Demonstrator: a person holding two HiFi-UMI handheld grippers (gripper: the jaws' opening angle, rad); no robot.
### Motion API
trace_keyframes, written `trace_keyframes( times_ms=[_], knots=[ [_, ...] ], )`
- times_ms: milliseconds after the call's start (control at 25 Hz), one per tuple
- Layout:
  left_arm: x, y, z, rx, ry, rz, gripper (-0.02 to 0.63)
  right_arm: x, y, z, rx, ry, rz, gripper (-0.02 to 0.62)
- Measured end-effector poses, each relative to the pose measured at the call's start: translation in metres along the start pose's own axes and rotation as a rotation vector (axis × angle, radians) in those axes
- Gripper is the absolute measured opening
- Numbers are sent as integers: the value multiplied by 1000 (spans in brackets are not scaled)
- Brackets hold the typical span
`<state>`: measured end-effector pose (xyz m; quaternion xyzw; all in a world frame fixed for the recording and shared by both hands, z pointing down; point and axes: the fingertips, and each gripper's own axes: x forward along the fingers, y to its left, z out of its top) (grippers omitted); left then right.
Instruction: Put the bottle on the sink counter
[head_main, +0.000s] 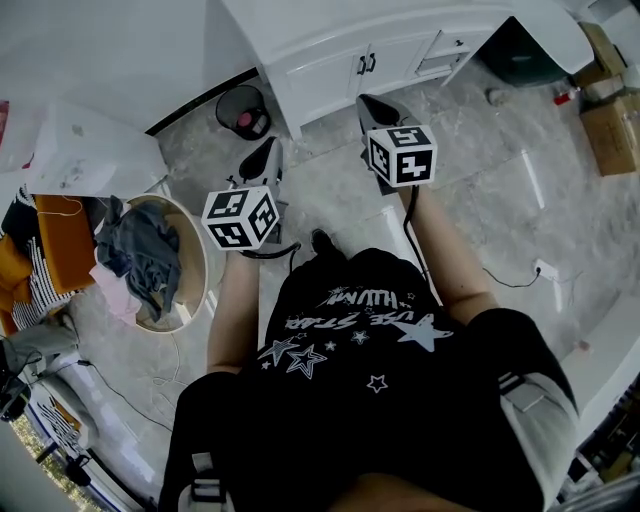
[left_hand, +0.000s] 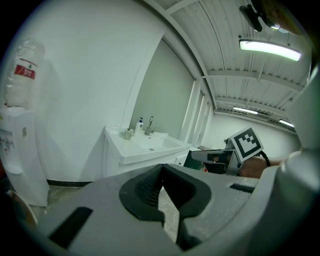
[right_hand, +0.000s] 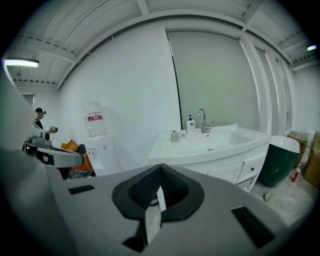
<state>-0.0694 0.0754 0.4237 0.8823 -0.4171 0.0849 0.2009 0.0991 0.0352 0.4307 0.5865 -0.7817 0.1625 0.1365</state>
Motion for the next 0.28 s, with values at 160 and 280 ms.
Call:
trace_keyframes(
  times_ms=[160, 280],
  knots=[
    [-6, -18, -4, -9, 2, 11, 7, -19, 0, -3, -8, 2, 16, 6],
    [-15, -37, -10, -10, 8, 11, 8, -37, 1, -7, -14, 9, 36, 6]
  ],
)
